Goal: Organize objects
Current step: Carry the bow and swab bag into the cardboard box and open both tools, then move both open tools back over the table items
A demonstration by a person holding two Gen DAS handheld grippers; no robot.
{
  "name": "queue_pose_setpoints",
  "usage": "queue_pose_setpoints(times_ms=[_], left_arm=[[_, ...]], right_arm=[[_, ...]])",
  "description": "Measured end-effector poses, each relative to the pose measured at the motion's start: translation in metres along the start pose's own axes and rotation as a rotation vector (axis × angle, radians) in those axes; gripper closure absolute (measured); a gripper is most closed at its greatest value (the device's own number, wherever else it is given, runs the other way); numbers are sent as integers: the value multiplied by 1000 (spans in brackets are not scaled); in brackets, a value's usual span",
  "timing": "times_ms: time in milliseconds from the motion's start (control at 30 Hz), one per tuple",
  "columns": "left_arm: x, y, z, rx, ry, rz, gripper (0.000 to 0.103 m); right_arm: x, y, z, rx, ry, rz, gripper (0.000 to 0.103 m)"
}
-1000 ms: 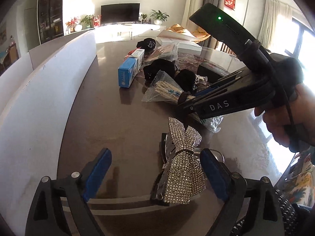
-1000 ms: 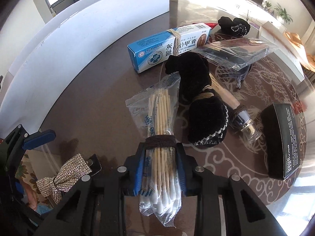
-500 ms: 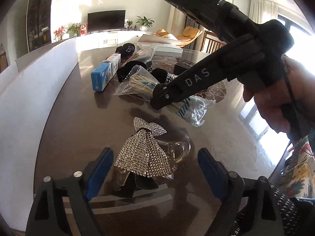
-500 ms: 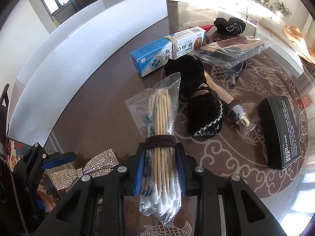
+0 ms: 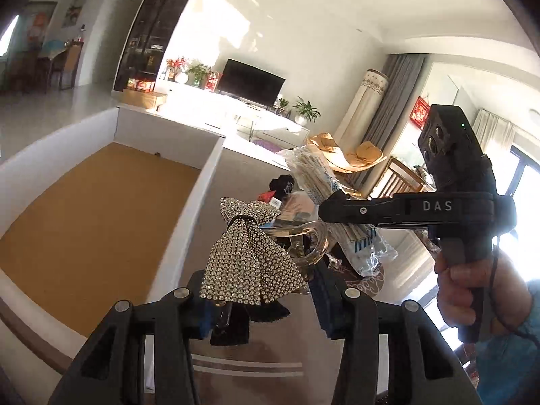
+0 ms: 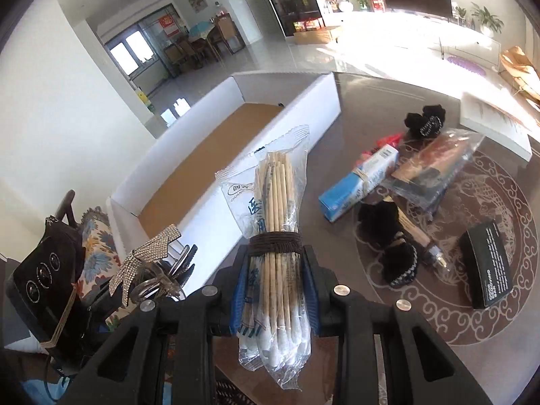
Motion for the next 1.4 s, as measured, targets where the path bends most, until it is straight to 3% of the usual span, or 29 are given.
queue_pose_setpoints(times_ms=[133, 267, 300, 333, 367, 433, 500, 600, 667, 767, 833, 900, 1067, 1200, 1400], left_arm=[[-24, 77, -16, -204, 8, -72, 56], [-22, 142, -4, -375, 123, -146, 54], [-20, 153, -2, -399, 145, -156, 47], [-17, 161, 0, -415, 159, -170, 37], [-16, 166, 0, -422, 158, -178, 33], [-13, 167, -5, -426, 133, -180, 31], [-13, 158, -8, -418, 107, -169, 30], [-8, 119, -5, -359, 88, -126, 30], [-2, 74, -2, -277, 87, -63, 30], [16, -7, 8, -126, 100, 47, 28], [35, -54, 22, -36, 131, 104, 12], [56, -88, 46, 23, 172, 146, 8], [96, -122, 118, -11, 296, 198, 8], [83, -116, 148, -93, 259, 202, 8], [58, -91, 181, -200, 241, 233, 9]], right_arm=[[-40, 77, 28, -125, -3, -59, 73], [-60, 120, 75, -131, 26, -88, 71], [-62, 126, 87, -130, 33, -88, 69], [-63, 127, 97, -128, 41, -81, 56], [-63, 125, 103, -126, 40, -68, 40], [-60, 120, 101, -140, 5, -41, 36], [-55, 106, 91, -128, -40, -37, 34], [-39, 72, 64, -22, -122, -39, 23], [-23, 37, 45, 72, -174, -25, 12], [16, -27, 26, 236, -209, 24, 10], [51, -73, 18, 340, -202, 73, 10], [88, -120, 11, 430, -173, 125, 10], [166, -204, -6, 533, -93, 268, 10], [197, -232, -13, 564, -86, 333, 10], [204, -239, -9, 578, -83, 357, 10]])
Point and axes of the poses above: each gripper's, at about its wrist camera, not at the fingertips, and z roughly the way its jaws point, y to its left, x to its underside, the point moved 8 cm from there along z, roughly the way its jaws point, and after that the axes turned 13 degrees about y, right-handed, at the moved point
